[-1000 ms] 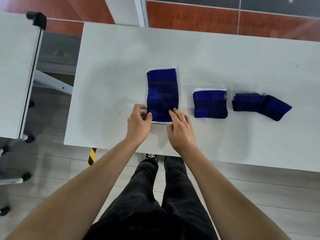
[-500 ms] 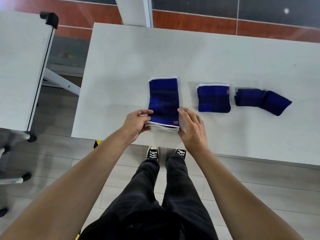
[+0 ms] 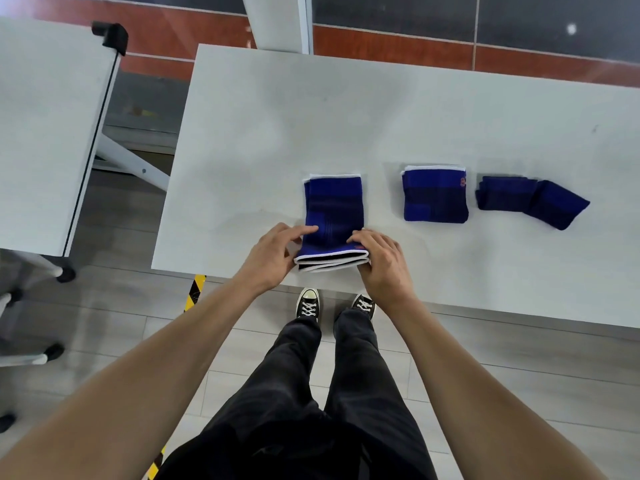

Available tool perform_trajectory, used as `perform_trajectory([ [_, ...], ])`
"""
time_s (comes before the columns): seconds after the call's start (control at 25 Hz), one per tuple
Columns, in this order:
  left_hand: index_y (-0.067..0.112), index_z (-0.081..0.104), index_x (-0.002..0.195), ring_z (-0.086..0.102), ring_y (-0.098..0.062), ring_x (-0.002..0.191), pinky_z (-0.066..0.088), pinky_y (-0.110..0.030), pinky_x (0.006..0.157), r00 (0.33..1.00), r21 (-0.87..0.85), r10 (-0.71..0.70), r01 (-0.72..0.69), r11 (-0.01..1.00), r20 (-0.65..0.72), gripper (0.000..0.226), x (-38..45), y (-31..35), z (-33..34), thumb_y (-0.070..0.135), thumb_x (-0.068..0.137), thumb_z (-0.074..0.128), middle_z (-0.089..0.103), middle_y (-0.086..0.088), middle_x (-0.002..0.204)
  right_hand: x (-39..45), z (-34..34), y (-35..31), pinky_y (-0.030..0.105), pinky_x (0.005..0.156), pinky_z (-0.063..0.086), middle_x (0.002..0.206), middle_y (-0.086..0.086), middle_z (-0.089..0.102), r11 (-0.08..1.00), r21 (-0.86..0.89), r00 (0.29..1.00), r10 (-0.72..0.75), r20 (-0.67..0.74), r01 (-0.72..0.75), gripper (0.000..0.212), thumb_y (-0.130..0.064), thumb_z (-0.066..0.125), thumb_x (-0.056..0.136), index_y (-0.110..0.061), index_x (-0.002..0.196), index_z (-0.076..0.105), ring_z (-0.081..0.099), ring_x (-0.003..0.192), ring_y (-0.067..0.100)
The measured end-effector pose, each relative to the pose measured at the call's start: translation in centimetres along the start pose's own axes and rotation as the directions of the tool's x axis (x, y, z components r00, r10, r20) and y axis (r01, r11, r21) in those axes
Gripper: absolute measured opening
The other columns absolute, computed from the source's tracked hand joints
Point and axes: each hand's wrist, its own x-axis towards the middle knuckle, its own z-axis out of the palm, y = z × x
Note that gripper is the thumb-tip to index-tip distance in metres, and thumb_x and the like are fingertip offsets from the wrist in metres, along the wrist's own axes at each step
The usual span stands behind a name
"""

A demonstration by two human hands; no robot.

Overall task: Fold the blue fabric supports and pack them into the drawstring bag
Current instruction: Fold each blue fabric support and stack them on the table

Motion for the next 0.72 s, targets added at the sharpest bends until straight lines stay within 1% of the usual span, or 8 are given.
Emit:
perform_trajectory([
  [0.08,0.039,0.058,0.136,0.051,-0.008,0.073,0.047,-0.029,0.075,0.999,0.085,0.035,-0.034,0.996,-0.012,0.052,0.1,0.1,0.2,0.013,0.092,0.067,0.055,0.004,0.105,-0.1,-0.1,0.0,0.028,0.104,0.031,0.121,-0.005,0.067,1.000,-0.001,1.000,0.023,-0.003,-0.023,0.031,-0.008,0.062,0.089,-0.021,0.117,0.064,0.056,0.120,0.017],
  [0.16,0.034,0.065,0.129,0.053,-0.012,0.075,0.047,-0.032,0.073,0.999,0.085,0.032,-0.029,0.996,-0.036,0.037,0.2,-0.1,0.8,0.022,0.094,0.066,0.055,0.003,0.103,0.0,-0.2,0.1,0.026,0.097,0.029,0.111,-0.006,0.069,0.998,0.020,0.997,0.068,-0.023,-0.068,0.023,-0.015,0.059,0.093,-0.023,0.115,0.064,0.058,0.111,0.017],
  [0.28,0.029,0.068,0.113,0.063,-0.020,0.071,0.053,-0.037,0.074,0.993,-0.180,-0.085,0.069,0.981,-0.080,0.018,0.6,0.1,1.2,0.033,0.098,0.059,0.061,0.000,0.099,1.0,-0.5,-0.5,0.029,0.087,0.031,0.099,0.000,0.071,0.981,0.065,0.982,0.186,-0.039,-0.183,0.017,-0.028,0.054,0.102,-0.018,0.113,0.064,0.056,0.097,0.022],
  [0.36,0.022,0.065,0.109,0.067,-0.025,0.072,0.051,-0.030,0.068,0.978,-0.272,-0.204,0.188,0.944,-0.034,0.021,1.1,0.9,1.1,0.035,0.102,0.051,0.065,-0.002,0.100,1.8,-0.5,-1.1,0.033,0.080,0.033,0.092,0.005,0.069,0.958,0.088,0.961,0.275,-0.032,-0.271,0.024,-0.031,0.050,0.105,-0.012,0.108,0.063,0.052,0.085,0.027],
  [0.44,0.017,0.063,0.105,0.067,-0.027,0.074,0.051,-0.033,0.067,0.965,-0.253,-0.261,0.251,0.934,-0.006,0.028,1.6,1.5,1.1,0.038,0.104,0.045,0.069,-0.005,0.096,2.4,-0.4,-1.5,0.034,0.074,0.032,0.084,0.002,0.063,0.929,0.133,0.937,0.350,-0.007,-0.346,0.027,-0.033,0.044,0.107,-0.012,0.101,0.060,0.047,0.077,0.026],
  [0.56,0.017,0.064,0.103,0.066,-0.028,0.079,0.053,-0.041,0.076,0.952,-0.193,-0.306,0.295,0.936,-0.024,0.033,2.0,1.9,1.4,0.043,0.103,0.043,0.066,-0.002,0.082,2.8,0.3,-1.6,0.036,0.067,0.034,0.076,0.000,0.059,0.850,0.221,0.877,0.478,0.053,-0.477,0.029,-0.038,0.037,0.108,-0.018,0.092,0.051,0.053,0.077,0.031],
  [0.64,0.016,0.063,0.099,0.063,-0.030,0.083,0.050,-0.040,0.074,0.945,-0.151,-0.325,0.316,0.937,-0.043,0.037,2.2,2.1,1.8,0.045,0.103,0.041,0.063,-0.001,0.079,3.0,0.5,-1.9,0.037,0.066,0.035,0.073,-0.001,0.056,0.821,0.231,0.850,0.524,0.057,-0.522,0.033,-0.039,0.035,0.108,-0.016,0.089,0.050,0.054,0.077,0.031],
  [0.72,0.014,0.059,0.090,0.057,-0.030,0.082,0.041,-0.037,0.069,0.936,-0.092,-0.345,0.339,0.936,-0.074,0.040,2.2,2.7,2.3,0.045,0.104,0.039,0.059,-0.002,0.077,3.2,0.6,-2.1,0.040,0.069,0.039,0.074,0.000,0.057,0.812,0.211,0.835,0.547,0.048,-0.544,0.037,-0.039,0.034,0.108,-0.012,0.089,0.052,0.055,0.079,0.032],
])
